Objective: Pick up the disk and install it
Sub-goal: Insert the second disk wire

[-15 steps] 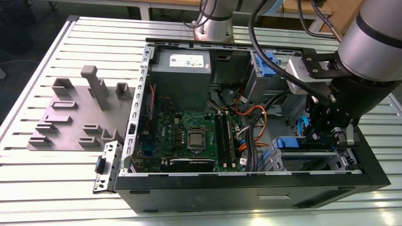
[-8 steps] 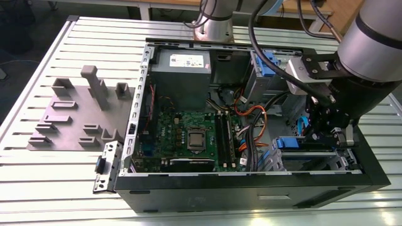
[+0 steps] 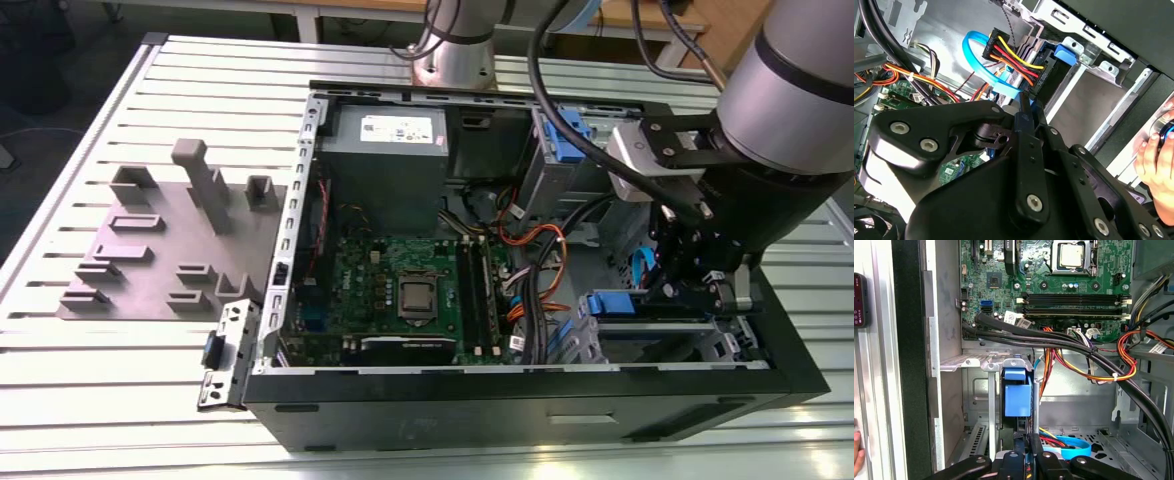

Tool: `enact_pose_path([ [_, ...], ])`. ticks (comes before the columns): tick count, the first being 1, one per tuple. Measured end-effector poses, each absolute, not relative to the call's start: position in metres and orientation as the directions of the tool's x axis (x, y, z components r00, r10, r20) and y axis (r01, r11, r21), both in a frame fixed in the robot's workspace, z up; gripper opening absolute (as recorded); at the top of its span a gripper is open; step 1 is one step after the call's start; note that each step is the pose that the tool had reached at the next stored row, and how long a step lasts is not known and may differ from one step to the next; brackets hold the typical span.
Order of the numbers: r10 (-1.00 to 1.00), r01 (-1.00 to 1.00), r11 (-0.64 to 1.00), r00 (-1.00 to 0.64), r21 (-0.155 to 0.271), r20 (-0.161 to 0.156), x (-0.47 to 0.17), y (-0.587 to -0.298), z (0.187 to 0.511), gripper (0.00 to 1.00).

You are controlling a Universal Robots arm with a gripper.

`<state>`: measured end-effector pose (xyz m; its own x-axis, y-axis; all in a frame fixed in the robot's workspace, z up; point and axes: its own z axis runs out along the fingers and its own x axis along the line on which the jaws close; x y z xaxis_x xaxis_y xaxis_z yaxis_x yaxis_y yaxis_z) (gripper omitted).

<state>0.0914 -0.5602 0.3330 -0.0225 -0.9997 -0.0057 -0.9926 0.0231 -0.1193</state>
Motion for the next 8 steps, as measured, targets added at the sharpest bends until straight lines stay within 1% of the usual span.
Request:
enact_pose_path([
  [8,-1.0,-0.993,0.023,-0.023,-0.119,-0.007,0.0914,-0.5602,0.3355,0.16],
])
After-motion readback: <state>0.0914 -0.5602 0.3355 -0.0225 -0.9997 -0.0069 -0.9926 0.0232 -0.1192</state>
